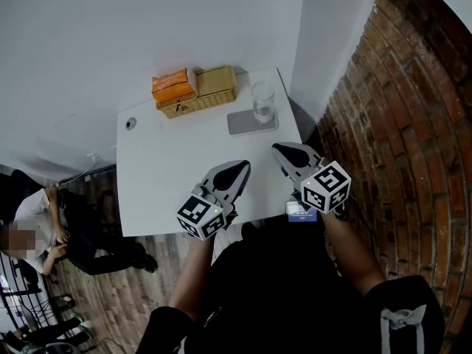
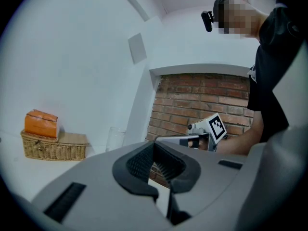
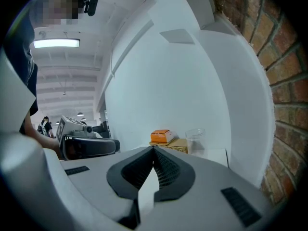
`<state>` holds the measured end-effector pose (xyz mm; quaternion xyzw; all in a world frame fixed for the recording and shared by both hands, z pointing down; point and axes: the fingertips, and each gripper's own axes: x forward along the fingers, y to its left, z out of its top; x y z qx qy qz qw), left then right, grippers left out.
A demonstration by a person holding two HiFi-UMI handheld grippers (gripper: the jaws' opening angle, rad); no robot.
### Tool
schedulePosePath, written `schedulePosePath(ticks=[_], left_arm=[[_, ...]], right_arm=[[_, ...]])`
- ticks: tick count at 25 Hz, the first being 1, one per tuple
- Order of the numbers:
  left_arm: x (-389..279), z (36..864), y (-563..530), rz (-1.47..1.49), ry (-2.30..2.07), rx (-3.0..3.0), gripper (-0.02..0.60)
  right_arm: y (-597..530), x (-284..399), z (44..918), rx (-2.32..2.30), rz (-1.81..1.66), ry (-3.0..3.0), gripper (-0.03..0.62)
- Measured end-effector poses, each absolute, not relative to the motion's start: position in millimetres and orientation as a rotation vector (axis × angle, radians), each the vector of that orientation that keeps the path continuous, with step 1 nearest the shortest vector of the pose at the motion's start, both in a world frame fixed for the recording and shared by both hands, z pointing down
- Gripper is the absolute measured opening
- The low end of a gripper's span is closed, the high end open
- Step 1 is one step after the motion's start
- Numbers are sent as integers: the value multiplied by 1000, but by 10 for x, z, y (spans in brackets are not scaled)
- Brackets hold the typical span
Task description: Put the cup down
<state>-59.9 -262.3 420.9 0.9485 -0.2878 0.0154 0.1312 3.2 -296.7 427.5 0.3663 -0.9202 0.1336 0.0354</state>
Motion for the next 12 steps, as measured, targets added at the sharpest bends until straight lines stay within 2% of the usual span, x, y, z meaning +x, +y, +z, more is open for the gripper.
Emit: schedulePosePath(ticks=[12], left_arm=[[-594, 4234, -2596, 55, -828, 2748, 8]], right_arm=[[-2947, 32, 4331, 1129, 384, -2799, 14]])
